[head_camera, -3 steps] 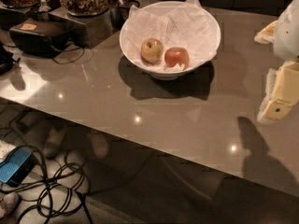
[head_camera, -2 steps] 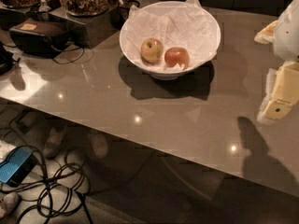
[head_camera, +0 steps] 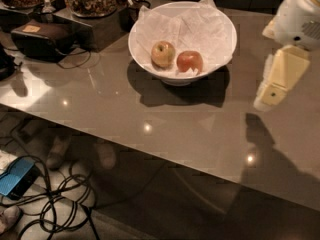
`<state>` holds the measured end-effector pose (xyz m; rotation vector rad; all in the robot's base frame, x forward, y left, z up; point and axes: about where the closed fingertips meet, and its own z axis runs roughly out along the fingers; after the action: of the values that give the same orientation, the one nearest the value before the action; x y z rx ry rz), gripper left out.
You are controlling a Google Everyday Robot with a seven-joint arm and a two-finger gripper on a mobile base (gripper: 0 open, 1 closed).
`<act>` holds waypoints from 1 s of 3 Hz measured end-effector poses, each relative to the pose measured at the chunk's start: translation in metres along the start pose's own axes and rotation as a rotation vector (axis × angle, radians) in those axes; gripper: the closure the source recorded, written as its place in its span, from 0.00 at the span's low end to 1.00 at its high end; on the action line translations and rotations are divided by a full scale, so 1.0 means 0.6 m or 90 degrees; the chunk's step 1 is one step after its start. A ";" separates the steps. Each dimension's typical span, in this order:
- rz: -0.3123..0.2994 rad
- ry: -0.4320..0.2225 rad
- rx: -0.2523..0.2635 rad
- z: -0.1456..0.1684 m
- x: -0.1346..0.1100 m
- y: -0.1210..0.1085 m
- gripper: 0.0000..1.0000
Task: Pick apple from white bowl
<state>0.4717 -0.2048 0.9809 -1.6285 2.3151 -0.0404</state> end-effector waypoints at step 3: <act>-0.009 -0.020 -0.017 0.026 -0.070 -0.041 0.00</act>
Offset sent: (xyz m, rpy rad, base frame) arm 0.0217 0.0133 -0.0017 -0.0148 0.0331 0.0112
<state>0.5116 -0.1725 0.9805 -1.6466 2.2893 0.0131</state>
